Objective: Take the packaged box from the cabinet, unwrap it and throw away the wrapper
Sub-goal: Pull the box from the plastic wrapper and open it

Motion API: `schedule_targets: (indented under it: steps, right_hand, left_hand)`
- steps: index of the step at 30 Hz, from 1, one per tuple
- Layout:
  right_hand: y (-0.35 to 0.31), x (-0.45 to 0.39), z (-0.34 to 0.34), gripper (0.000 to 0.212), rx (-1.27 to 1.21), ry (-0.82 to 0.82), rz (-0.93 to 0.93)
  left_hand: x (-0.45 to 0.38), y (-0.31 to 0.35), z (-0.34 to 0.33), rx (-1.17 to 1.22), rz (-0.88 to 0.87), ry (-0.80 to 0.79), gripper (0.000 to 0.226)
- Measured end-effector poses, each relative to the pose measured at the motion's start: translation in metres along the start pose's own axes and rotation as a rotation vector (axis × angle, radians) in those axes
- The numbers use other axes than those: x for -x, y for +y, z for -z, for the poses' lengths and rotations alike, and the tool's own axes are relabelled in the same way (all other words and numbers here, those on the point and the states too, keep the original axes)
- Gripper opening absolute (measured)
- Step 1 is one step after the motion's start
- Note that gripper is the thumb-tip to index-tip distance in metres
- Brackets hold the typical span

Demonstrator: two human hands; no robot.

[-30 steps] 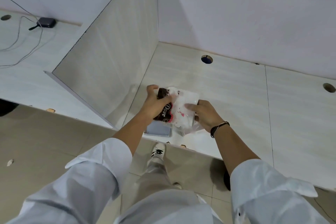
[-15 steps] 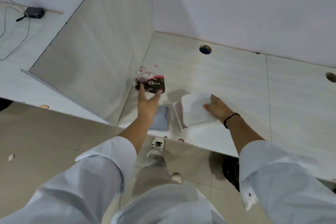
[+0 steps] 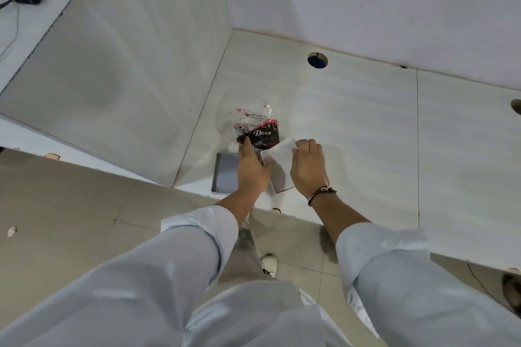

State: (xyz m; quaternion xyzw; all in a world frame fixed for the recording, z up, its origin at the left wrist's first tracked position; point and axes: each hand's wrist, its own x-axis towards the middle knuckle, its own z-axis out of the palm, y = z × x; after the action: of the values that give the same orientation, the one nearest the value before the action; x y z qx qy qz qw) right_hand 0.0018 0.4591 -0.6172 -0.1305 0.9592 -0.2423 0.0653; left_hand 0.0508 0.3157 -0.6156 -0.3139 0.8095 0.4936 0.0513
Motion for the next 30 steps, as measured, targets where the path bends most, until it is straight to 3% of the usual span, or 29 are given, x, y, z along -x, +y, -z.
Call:
schedule_targets:
  steps: [4, 8, 12, 17, 20, 25, 30]
  right_hand:
    - [0.006, -0.005, 0.000, 0.021, 0.003, 0.031, -0.239]
    - [0.009, -0.015, 0.003, 0.020, -0.087, -0.022, -0.261]
    - [0.014, -0.010, 0.013, 0.042, -0.267, 0.017, -0.312]
    - [0.036, 0.000, 0.014, 0.021, -0.289, -0.126, -0.523]
    - [0.032, -0.002, 0.011, 0.024, -0.275, -0.156, -0.529]
    - [0.035, 0.000, 0.020, 0.017, -0.183, -0.373, -0.547]
    - [0.036, 0.004, 0.013, 0.017, -0.162, -0.295, -0.622]
  left_hand:
    - [-0.007, -0.002, -0.001, -0.054, 0.003, 0.003, 0.089]
    - [-0.013, -0.007, -0.002, -0.061, -0.001, -0.029, 0.092]
    - [-0.016, -0.011, 0.000, -0.040, 0.007, -0.023, 0.095]
    - [-0.016, -0.011, 0.002, -0.036, -0.005, -0.047, 0.095]
    - [-0.014, -0.007, 0.004, -0.058, -0.010, -0.059, 0.091]
    - [-0.009, -0.018, 0.011, -0.095, -0.085, -0.005, 0.073]
    - [-0.010, -0.035, 0.012, -0.372, -0.102, -0.090, 0.096]
